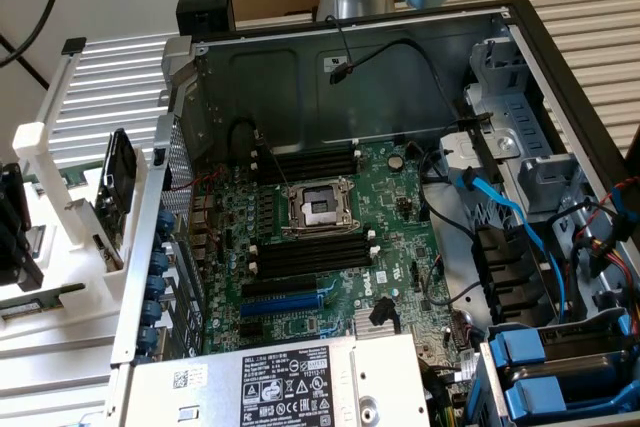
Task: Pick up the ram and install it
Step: 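Pick up the ram and move it above insertion slot, then insert the ram into the slot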
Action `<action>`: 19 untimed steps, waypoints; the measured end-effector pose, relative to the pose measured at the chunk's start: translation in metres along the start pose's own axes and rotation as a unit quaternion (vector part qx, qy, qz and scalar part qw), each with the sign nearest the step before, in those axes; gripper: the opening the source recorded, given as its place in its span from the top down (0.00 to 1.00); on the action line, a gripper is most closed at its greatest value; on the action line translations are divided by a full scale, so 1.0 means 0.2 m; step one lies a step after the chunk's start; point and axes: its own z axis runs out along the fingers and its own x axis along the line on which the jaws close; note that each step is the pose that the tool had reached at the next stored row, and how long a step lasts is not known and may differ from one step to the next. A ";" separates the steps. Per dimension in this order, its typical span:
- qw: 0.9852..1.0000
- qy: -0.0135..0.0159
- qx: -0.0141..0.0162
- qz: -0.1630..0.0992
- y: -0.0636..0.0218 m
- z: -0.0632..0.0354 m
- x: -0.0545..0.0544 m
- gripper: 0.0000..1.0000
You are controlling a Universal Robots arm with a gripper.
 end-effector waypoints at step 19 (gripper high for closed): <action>1.000 0.000 0.000 0.000 0.001 0.053 0.00 0.75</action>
